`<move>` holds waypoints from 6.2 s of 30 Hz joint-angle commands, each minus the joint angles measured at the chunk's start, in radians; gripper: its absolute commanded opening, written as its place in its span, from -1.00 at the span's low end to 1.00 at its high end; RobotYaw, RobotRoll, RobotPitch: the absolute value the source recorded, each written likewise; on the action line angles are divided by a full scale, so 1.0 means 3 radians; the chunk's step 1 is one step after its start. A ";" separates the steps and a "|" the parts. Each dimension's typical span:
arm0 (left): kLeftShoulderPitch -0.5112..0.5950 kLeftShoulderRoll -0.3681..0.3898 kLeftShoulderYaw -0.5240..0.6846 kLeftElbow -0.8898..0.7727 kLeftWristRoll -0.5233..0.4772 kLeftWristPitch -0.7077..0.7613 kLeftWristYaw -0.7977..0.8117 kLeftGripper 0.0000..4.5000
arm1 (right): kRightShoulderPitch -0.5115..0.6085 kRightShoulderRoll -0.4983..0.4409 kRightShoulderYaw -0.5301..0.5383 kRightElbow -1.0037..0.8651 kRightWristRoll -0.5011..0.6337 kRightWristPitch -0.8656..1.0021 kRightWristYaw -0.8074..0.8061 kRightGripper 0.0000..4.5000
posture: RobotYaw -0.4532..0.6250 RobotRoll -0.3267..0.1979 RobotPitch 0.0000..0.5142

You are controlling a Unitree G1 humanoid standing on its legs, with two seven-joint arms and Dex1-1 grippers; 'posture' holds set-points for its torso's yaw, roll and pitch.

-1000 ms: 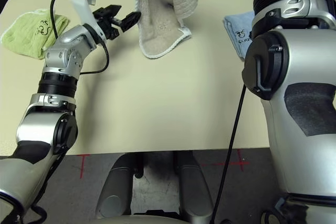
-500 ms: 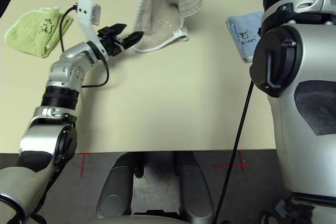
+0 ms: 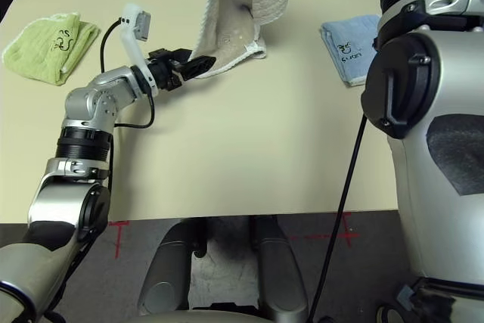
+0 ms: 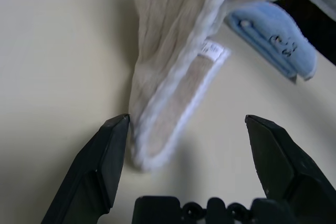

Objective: Fold the towel and set it aside.

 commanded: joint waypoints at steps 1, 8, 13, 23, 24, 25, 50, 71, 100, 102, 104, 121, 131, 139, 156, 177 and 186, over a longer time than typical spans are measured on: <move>-0.0018 -0.0039 -0.0019 0.0120 0.0114 -0.0103 0.0159 1.00 | -0.0287 -0.0139 -0.0051 -0.0121 -0.0008 -0.0184 0.0013 -0.99 | -0.10 0.25 0.29; -0.0012 -0.0027 0.0004 0.0091 0.0074 0.0120 0.0192 1.00 | -0.0279 -0.0148 -0.0062 -0.0151 -0.0008 -0.0199 0.0009 -0.99 | -0.11 0.25 0.30; 0.0011 -0.0018 0.0048 0.0042 0.0012 0.0371 0.0228 1.00 | -0.0336 -0.0184 -0.0056 -0.0126 -0.0038 -0.0229 -0.0016 -0.99 | -0.11 0.25 0.25; 0.0015 -0.0132 0.0061 0.0063 0.0009 0.0379 0.0285 1.00 | -0.0467 -0.0204 -0.0058 -0.0064 -0.0093 -0.0308 -0.0026 -0.99 | -0.13 0.25 0.25; 0.0011 -0.0145 0.0066 0.0077 0.0012 0.0373 0.0293 1.00 | -0.0467 -0.0204 -0.0059 -0.0066 -0.0094 -0.0312 -0.0023 -0.99 | -0.13 0.25 0.25; 0.0006 -0.0158 0.0076 0.0090 0.0009 0.0374 0.0301 1.00 | -0.0467 -0.0205 -0.0060 -0.0068 -0.0096 -0.0315 -0.0022 -0.99 | -0.13 0.25 0.26; -0.0259 -0.0148 0.0331 0.0463 0.0104 -0.0080 0.0712 -0.99 | -0.0199 -0.0289 -0.0106 -0.0099 -0.0072 -0.0179 -0.0058 -1.00 | -0.10 0.25 0.31; -0.1231 0.1508 0.0309 0.0589 0.0270 -0.0353 -0.0055 -0.99 | 0.2296 -0.0757 -0.0589 -0.1533 0.1001 0.2173 0.0424 -1.00 | -0.01 0.25 0.47; -0.2009 0.1161 0.0904 0.1946 0.0169 -0.2684 0.0683 -0.99 | 0.1062 -0.0576 -0.0281 -0.0140 0.0326 -0.0602 -0.0500 -1.00 | -0.07 0.25 0.55; -0.1678 0.1206 0.0811 0.1727 0.0222 -0.2403 0.0549 -0.99 | 0.1257 -0.0571 -0.0171 -0.0167 0.0238 -0.0450 -0.0191 -1.00 | -0.08 0.25 0.56; -0.1277 0.1263 0.0744 0.1318 0.0196 -0.1968 0.0422 -0.99 | 0.1440 -0.0577 -0.0052 -0.0232 0.0140 -0.0315 0.0028 -1.00 | -0.08 0.25 0.57; 0.0397 0.2357 -0.0234 -0.0438 0.0326 0.0315 -0.0866 -0.99 | 0.2279 -0.0887 0.0618 -0.0627 -0.0356 0.0289 0.1571 -1.00 | -0.06 0.25 0.63; -0.0031 0.2260 -0.0420 -0.0071 0.0446 0.0335 -0.1180 -0.99 | 0.2278 -0.0964 0.0730 -0.0772 -0.0375 0.0493 0.2035 -1.00 | -0.06 0.25 0.64; -0.0206 0.2489 -0.0702 0.0015 0.0500 0.0407 -0.1973 -0.99 | 0.2262 -0.1044 0.0807 -0.0880 -0.0426 0.0498 0.2319 -1.00 | -0.05 0.25 0.65; -0.0422 0.3353 -0.1927 -0.0046 0.0303 -0.0466 -0.3003 -0.99 | 0.2783 -0.1698 0.1494 -0.1552 0.0337 0.0488 0.2655 -1.00 | 0.00 0.25 0.65; -0.1476 0.3631 -0.3499 -0.0427 -0.0623 -0.0163 -0.3003 -0.99 | 0.2710 -0.2552 0.3010 -0.2288 0.0963 0.0449 0.2655 -1.00 | -0.02 0.25 0.65; -0.1805 0.3677 -0.3956 -0.0412 -0.0564 -0.0289 -0.3003 -0.99 | 0.2360 -0.2490 0.3342 -0.1866 0.0852 0.0047 0.2655 -1.00 | -0.01 0.25 0.60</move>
